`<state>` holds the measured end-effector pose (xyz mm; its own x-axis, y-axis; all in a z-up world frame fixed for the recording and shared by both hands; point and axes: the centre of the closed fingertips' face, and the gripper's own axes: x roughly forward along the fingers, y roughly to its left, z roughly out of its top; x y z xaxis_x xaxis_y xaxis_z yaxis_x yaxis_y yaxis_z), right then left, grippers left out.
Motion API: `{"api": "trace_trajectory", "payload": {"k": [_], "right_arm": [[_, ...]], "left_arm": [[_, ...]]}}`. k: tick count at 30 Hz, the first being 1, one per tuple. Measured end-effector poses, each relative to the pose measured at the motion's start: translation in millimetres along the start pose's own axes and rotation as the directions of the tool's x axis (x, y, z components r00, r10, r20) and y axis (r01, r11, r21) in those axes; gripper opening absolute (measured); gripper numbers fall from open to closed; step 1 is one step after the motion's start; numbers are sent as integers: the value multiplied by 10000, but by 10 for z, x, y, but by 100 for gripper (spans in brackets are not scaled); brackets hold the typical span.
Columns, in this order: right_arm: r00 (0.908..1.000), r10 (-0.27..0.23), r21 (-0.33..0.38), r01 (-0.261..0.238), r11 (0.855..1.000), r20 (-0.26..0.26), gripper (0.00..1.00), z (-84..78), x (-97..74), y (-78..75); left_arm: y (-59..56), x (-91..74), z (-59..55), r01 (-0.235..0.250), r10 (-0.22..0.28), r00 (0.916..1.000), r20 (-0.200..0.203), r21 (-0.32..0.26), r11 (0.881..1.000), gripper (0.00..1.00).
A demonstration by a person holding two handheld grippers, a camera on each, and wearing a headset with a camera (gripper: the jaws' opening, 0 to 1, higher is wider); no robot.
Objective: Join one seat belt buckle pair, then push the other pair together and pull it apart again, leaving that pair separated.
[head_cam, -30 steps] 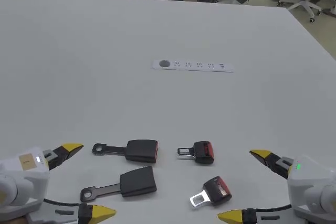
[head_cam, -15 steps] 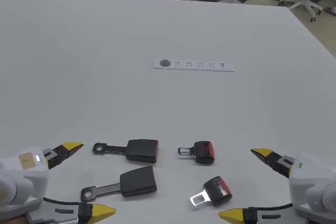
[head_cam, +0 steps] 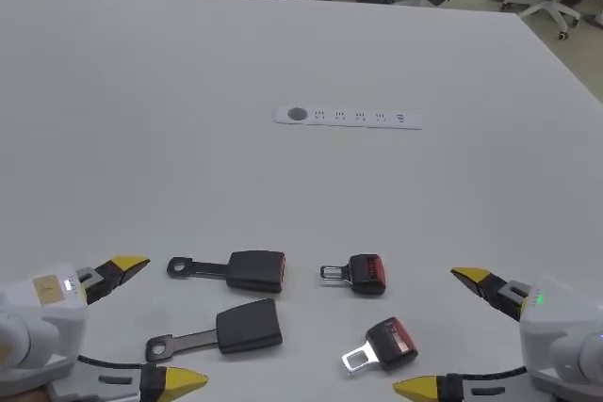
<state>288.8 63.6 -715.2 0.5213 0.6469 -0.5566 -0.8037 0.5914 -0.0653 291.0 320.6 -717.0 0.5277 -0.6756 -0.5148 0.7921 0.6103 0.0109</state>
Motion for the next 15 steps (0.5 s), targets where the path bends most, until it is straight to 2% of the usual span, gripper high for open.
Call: {"api": "trace_trajectory", "payload": {"k": [8,10,15], "right_arm": [[10000,21,-96,-22,10000,-25,99,6,-15,-2],[10000,36,-199,-38,9998,-81,98,2,-24,-6],[9989,221,-775,-253,9967,-416,94,-33,-41,-10]], "left_arm": [[9,7,-18,73,-72,9999,-82,97,9999,98],[-22,21,15,144,-143,9998,-126,142,9998,97],[-51,75,56,288,-276,9992,-281,429,9987,95]]}}
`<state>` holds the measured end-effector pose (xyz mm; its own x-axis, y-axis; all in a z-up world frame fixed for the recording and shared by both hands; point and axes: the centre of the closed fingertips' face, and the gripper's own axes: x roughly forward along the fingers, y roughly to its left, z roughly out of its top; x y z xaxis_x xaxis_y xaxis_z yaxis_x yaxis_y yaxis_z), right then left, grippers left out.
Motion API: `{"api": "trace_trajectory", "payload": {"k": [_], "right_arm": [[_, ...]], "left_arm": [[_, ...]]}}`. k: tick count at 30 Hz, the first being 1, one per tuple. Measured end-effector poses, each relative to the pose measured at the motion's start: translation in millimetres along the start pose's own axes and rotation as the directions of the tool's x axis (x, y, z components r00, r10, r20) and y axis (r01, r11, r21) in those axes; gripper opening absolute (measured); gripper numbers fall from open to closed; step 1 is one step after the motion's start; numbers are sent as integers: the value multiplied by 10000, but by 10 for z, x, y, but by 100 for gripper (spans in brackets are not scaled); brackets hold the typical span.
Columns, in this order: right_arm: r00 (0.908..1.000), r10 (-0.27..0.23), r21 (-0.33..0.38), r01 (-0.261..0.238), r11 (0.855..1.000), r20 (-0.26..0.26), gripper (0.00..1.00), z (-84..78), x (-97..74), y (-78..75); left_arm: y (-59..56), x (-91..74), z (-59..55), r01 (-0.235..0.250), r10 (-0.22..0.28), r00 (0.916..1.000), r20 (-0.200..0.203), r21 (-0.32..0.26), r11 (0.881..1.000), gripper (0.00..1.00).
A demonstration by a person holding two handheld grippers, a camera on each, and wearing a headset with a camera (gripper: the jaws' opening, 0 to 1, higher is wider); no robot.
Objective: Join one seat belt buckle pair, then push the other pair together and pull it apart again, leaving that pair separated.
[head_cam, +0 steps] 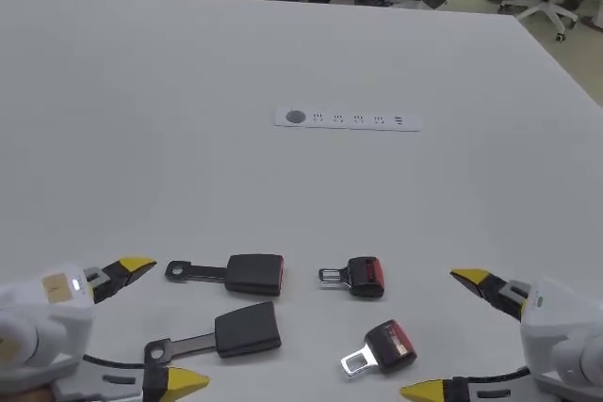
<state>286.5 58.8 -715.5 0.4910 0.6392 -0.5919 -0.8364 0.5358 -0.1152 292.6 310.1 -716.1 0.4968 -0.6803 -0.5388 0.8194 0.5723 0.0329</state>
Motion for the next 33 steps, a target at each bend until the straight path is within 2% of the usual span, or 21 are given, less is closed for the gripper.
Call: {"api": "trace_trajectory", "payload": {"k": [6,10,17,19,21,22,26,29,33], "right_arm": [[9988,350,-530,-367,9979,-340,88,-23,0,6],[9957,738,-900,-787,9928,-567,79,-28,11,29],[9899,1149,-1473,-1263,9810,-833,68,1,49,30],[9867,1330,-1733,-1476,9737,-934,64,8,63,44],[9827,1504,-1829,-1683,9686,-1076,60,4,87,62],[9769,1716,-1901,-1938,9624,-1272,59,-18,97,89],[9656,2023,-2213,-2356,9463,-1633,55,-53,127,122],[9530,2269,-2478,-2735,9294,-2008,53,-79,139,139],[9386,2479,-2713,-3100,9112,-2399,50,-124,163,133]], "left_arm": [[-37,66,6,368,-355,9986,-396,332,9988,88],[-61,89,24,557,-532,9971,-553,450,9974,82],[-105,166,65,976,-910,9923,-842,779,9922,72],[-135,197,73,1168,-1085,9893,-974,838,9896,68],[-158,227,67,1359,-1257,9854,-1151,863,9870,66],[-167,242,65,1448,-1342,9834,-1223,821,9861,65],[-197,303,25,1774,-1603,9728,-1672,924,9798,60],[-204,343,-37,1994,-1751,9613,-2125,984,9750,58],[-215,390,-62,2220,-1905,9505,-2456,1074,9691,56]]}}
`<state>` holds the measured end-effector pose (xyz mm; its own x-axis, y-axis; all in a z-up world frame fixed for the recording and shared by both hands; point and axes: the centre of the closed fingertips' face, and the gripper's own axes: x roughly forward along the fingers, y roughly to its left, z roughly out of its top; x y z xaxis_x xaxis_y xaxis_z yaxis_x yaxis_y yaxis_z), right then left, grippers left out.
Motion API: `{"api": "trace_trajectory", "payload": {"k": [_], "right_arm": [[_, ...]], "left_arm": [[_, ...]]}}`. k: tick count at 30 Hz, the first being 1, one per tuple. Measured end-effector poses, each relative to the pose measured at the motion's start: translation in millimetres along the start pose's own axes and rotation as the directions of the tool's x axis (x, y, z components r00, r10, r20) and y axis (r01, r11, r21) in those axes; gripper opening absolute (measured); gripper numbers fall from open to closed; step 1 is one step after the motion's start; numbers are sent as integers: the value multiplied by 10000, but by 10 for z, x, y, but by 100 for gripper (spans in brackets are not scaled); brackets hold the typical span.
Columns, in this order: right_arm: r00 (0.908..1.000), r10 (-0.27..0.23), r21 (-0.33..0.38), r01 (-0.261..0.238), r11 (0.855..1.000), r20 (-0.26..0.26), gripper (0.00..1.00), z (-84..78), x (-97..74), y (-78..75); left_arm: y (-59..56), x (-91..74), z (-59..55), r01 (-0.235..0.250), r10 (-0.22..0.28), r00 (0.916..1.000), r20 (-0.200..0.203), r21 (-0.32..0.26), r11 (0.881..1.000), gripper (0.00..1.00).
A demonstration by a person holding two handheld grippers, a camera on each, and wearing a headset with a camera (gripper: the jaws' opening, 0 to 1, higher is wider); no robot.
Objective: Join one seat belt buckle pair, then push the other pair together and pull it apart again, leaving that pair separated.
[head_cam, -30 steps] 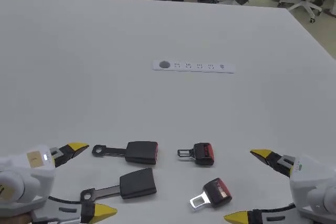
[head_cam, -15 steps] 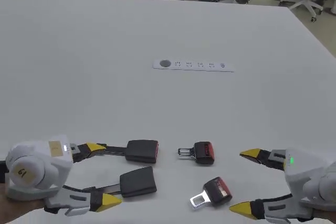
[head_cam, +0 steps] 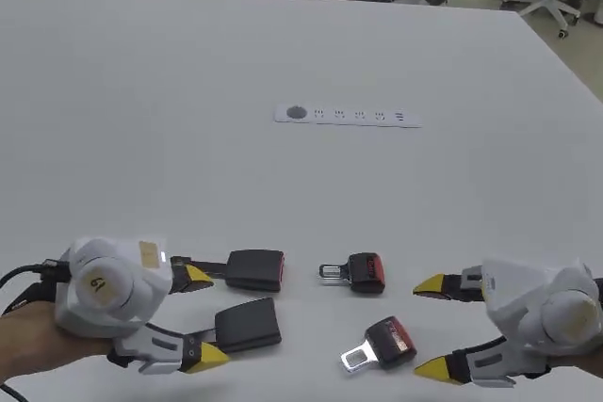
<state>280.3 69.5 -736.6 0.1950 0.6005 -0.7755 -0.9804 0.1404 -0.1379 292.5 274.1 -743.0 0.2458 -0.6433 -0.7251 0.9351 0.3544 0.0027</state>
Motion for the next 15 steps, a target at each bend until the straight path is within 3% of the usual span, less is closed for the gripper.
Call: {"api": "trace_trajectory", "payload": {"k": [8,15], "right_arm": [[9977,559,-534,-578,9969,-376,44,-16,53,-21],[9888,1232,-1195,-1327,9839,-841,42,-23,124,26]], "left_arm": [[-49,109,-46,441,-417,9966,-715,315,9985,48],[-92,169,-21,732,-659,9914,-1133,622,9954,46]]}}
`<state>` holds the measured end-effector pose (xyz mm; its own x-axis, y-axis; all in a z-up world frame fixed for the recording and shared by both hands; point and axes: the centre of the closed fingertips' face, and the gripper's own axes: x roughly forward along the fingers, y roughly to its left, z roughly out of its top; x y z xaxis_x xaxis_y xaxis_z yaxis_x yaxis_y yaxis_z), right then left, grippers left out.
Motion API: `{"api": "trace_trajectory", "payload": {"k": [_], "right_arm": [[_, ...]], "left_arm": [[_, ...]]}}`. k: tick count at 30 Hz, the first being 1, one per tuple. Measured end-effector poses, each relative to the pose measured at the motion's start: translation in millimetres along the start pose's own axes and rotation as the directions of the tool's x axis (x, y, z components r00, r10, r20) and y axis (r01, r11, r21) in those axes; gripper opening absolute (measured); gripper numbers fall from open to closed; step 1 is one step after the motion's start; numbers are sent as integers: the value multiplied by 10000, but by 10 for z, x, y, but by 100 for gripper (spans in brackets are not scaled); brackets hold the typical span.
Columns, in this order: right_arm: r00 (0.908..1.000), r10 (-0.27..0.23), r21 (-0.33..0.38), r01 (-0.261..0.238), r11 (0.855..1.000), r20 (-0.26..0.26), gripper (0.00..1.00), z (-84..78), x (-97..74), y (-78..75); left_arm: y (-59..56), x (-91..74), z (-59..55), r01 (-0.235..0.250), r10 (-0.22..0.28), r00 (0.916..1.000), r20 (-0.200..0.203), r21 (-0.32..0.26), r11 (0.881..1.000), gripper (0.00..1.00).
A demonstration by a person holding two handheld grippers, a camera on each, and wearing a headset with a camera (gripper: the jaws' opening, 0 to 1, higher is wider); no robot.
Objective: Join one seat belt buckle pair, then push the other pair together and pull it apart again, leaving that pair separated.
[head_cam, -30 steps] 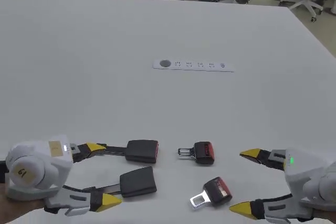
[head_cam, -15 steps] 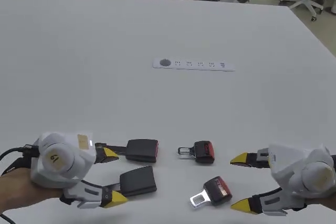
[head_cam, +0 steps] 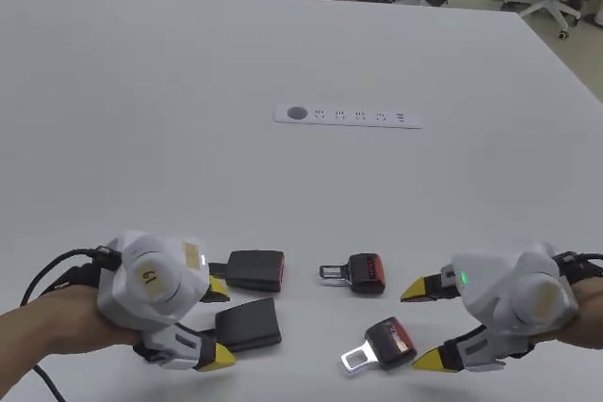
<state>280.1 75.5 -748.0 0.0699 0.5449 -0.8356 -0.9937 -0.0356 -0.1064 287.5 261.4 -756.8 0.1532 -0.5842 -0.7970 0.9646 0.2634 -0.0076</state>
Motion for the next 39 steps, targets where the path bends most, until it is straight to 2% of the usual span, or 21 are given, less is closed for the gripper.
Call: {"api": "trace_trajectory", "payload": {"k": [9,15,20,24,29,39], "right_arm": [[9965,709,-474,-731,9962,-452,38,-46,174,27],[9946,854,-638,-892,9940,-595,34,-76,279,15],[9936,905,-553,-943,9940,-678,33,-88,274,21],[9937,885,-158,-898,9958,-683,32,-92,274,29],[9944,783,278,-765,9967,-708,31,-94,279,21],[9970,542,1195,-473,9917,-554,31,-37,296,19]], "left_arm": [[38,76,-1,106,-73,9981,-610,534,9985,40],[52,112,-53,276,-224,9964,-822,629,9976,37],[40,130,-78,415,-349,9952,-915,709,9966,35],[32,155,-110,531,-431,9941,-998,1006,9935,33],[31,158,-109,588,-492,9940,-976,974,9935,33],[17,159,-111,917,-779,9913,-1059,1320,9870,33]]}}
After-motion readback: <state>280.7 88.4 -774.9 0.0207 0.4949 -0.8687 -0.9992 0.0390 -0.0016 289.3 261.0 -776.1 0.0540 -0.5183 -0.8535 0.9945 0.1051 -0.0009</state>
